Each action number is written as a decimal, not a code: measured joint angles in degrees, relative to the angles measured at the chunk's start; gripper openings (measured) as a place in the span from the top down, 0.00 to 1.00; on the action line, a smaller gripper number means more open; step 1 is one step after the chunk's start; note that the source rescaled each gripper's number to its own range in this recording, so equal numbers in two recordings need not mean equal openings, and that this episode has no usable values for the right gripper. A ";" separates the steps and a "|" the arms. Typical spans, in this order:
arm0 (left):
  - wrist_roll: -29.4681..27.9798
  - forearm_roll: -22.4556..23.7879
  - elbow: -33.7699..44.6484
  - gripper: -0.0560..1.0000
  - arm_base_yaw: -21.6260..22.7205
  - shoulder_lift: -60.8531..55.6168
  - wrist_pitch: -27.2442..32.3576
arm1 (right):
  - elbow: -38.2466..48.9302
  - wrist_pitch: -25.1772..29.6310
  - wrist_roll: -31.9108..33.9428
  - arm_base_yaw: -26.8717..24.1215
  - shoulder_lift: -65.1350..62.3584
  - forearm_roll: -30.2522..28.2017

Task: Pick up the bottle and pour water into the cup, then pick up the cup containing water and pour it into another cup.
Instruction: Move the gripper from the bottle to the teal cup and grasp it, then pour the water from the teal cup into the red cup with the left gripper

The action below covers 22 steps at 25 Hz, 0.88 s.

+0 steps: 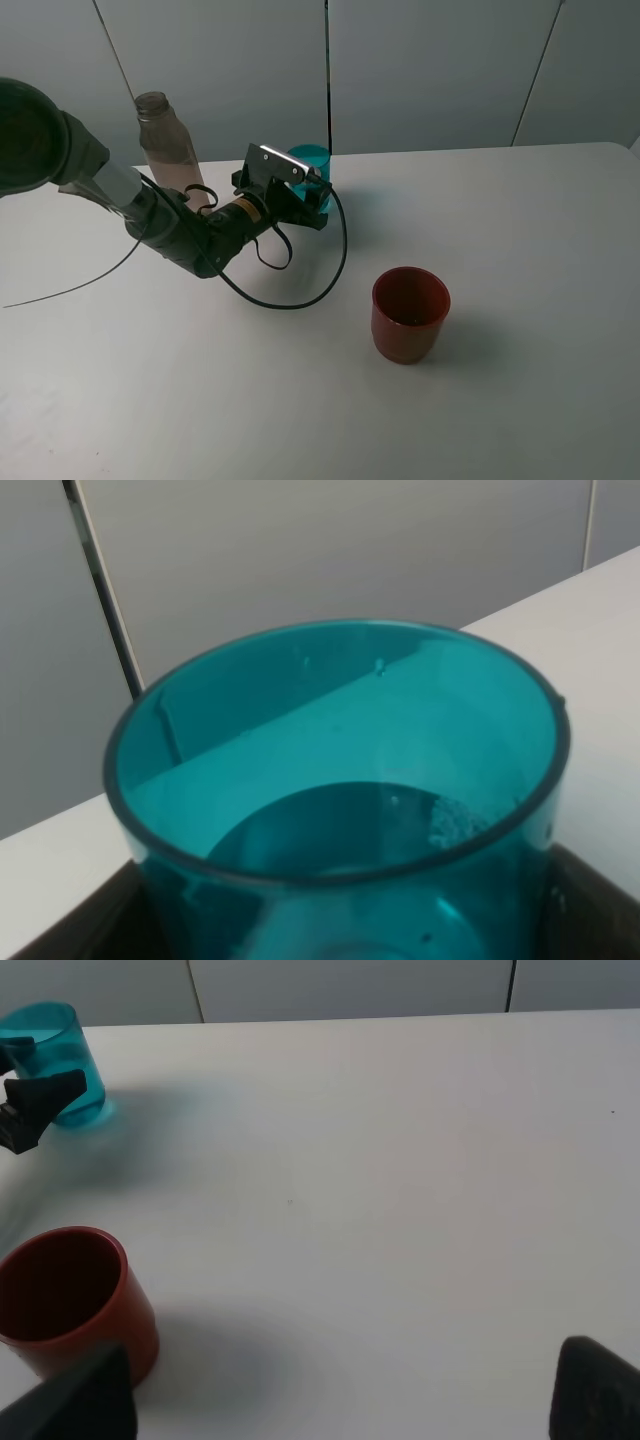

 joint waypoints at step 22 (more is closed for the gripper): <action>-14.58 28.46 0.00 0.67 1.68 -12.80 15.42 | 0.00 0.00 0.00 0.00 0.00 0.00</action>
